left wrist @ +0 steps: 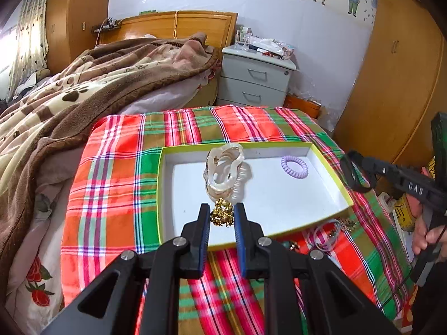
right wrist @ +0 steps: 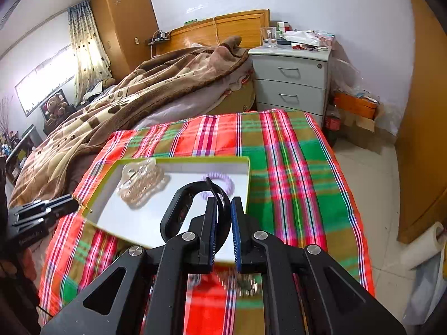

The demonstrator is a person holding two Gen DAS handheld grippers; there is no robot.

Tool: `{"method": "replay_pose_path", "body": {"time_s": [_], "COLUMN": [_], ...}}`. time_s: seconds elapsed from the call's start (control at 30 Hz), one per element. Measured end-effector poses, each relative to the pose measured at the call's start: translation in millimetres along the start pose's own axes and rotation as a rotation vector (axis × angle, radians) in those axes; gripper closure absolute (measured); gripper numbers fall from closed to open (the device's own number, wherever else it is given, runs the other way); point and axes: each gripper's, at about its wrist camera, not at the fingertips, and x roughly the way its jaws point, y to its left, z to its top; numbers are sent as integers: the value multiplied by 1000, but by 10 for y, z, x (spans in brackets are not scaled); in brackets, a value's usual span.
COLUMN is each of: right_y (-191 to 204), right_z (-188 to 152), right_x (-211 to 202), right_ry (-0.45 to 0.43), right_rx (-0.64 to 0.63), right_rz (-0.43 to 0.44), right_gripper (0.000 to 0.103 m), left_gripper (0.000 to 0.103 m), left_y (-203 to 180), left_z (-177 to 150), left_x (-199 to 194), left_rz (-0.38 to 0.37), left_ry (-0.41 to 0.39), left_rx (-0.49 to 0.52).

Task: Organize jewelry
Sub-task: 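Carry the gold chain with the left tool while the right tool carries the black band into the box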

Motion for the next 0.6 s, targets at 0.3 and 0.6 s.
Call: {"method": "replay_pose_path", "body": {"time_s": [0.3,0.6], "right_y": [-15,83], "right_z": [295,320], "right_x": [524,1030], "right_ry": [58,148], "right_rx": [-11,-31], "right_rz": [31,57], "right_gripper": [93,93], "left_gripper": [85,85], "left_y": [71,99], "left_z": [40,29], "left_x": [381,611], "left_rz": [15,21], "left_ry": [50,91], "left_rx": [-29,-32]}}
